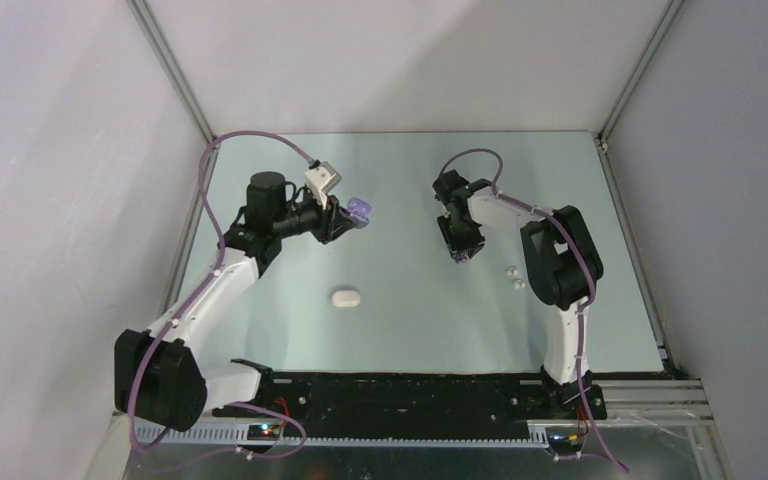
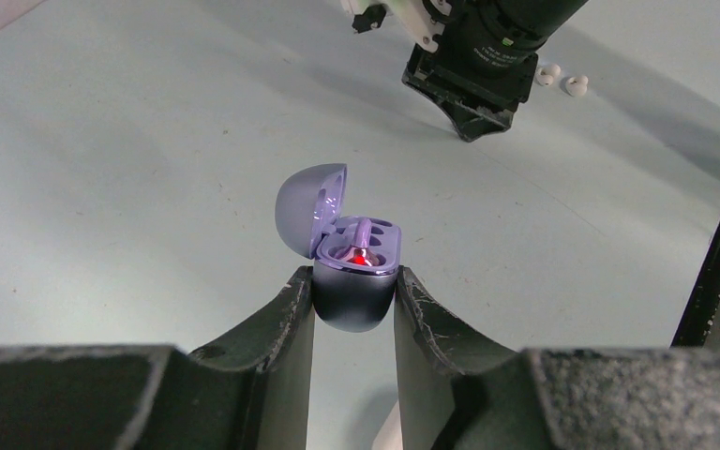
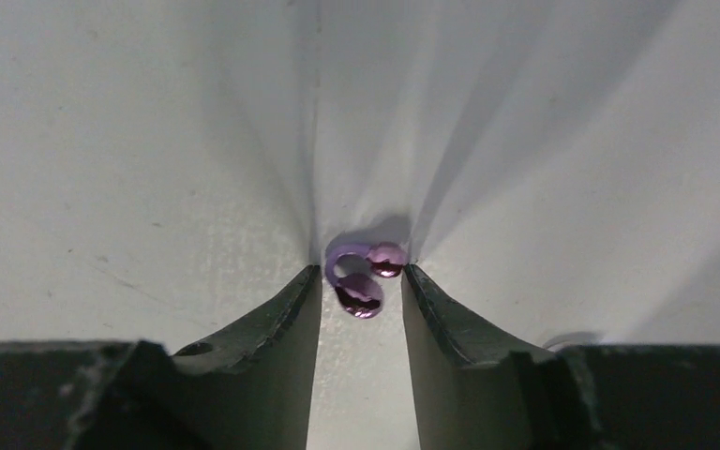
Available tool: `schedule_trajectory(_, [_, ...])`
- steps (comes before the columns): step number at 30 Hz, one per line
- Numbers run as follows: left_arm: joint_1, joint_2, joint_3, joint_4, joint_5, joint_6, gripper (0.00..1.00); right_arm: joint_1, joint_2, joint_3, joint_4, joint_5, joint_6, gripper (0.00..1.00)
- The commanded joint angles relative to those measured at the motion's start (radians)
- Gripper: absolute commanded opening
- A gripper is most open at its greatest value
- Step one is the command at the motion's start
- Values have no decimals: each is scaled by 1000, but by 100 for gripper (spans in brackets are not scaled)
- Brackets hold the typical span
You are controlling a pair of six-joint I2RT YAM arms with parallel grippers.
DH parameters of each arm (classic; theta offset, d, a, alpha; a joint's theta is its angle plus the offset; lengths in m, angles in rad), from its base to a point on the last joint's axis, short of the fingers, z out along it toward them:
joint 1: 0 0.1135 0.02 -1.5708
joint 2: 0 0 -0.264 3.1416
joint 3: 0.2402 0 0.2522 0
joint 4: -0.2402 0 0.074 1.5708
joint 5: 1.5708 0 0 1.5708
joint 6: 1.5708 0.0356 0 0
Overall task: Insert the wireless bluetooth earbuds into the charging case
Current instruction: Adjust the earbud at the center of the board.
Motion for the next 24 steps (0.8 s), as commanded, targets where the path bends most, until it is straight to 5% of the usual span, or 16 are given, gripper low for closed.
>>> schedule_trajectory(1, [6,-31,6,36,-11,4,0,-48,11,-18,42,-42,-31,39])
schedule_trajectory(12, [14,-13,17,28,-1,12,0,-223,-20,-17,-19,-534,-251,16])
schedule_trajectory(20, [24,21,38,34,53,18,0,-309,6,57,-270,-1211,-522,22])
schedule_trajectory(24, [25,34,63,5,58,34,0,-322,33,-55,-121,-1276,-289,34])
